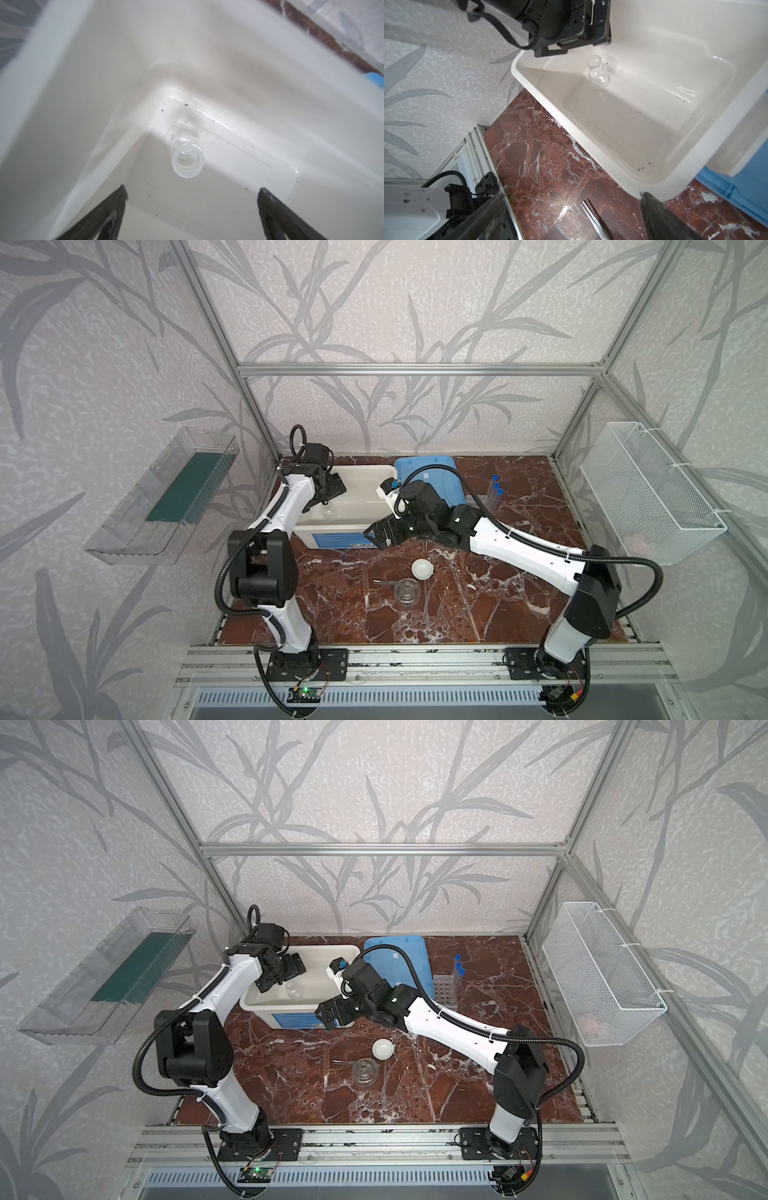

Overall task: Organize the chemistry lab equipment
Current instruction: 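Lower the beaker into the white bin and open the left gripper, then move the left gripper down to the clear glass flask beside the tweezers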

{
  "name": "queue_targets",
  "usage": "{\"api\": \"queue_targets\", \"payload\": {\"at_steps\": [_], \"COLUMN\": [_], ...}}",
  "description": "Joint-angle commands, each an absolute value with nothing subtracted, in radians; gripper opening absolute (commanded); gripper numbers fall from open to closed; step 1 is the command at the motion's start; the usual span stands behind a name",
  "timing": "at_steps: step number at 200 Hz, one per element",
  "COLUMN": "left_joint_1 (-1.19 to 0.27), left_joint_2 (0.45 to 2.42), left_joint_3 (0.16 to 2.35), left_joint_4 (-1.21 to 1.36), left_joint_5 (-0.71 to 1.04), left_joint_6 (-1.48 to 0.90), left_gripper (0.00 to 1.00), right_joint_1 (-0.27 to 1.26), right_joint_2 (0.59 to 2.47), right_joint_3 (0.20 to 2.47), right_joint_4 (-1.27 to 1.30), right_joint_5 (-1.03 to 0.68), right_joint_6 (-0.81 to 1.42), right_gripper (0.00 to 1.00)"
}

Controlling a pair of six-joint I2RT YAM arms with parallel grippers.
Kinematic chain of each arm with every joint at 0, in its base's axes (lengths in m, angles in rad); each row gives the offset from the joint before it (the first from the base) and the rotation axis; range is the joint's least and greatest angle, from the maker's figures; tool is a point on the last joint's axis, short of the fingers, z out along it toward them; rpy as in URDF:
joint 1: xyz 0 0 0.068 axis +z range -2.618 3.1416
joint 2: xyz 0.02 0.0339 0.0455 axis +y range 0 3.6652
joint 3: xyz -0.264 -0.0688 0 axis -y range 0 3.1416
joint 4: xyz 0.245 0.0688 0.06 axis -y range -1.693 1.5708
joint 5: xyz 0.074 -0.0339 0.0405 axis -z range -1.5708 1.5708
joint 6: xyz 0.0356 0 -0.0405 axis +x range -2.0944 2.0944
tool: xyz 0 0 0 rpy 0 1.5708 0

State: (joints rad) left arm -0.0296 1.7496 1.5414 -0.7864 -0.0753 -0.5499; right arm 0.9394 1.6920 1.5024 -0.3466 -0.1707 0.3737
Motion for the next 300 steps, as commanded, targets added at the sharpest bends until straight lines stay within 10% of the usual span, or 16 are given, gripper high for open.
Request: {"api": "queue_targets", "payload": {"at_steps": [1, 116, 300], "left_joint_1": [-0.031, -0.373, -1.051], "left_joint_2": [1.695, 1.441, 1.442], "left_joint_3": [1.604, 1.713, 1.108], "left_joint_4": [-0.908, -1.174, -0.883], "left_joint_5": [-0.049, 0.02, -0.092], "left_joint_6": [-0.531, -0.429, -0.857], "left_gripper": [0.99, 0.95, 0.99], "right_joint_1": [0.932, 0.889, 0.799], "right_joint_2": [1.622, 1.215, 1.021], "right_joint_3": [1.533, 1.174, 0.842], "right_joint_4": [-0.417, -0.682, -0.694], "right_joint_5": [-0.152, -0.073, -0.086], "right_joint_6": [0.333, 0.254, 0.404], "right_gripper": [0.99, 0.99, 0.99]}}
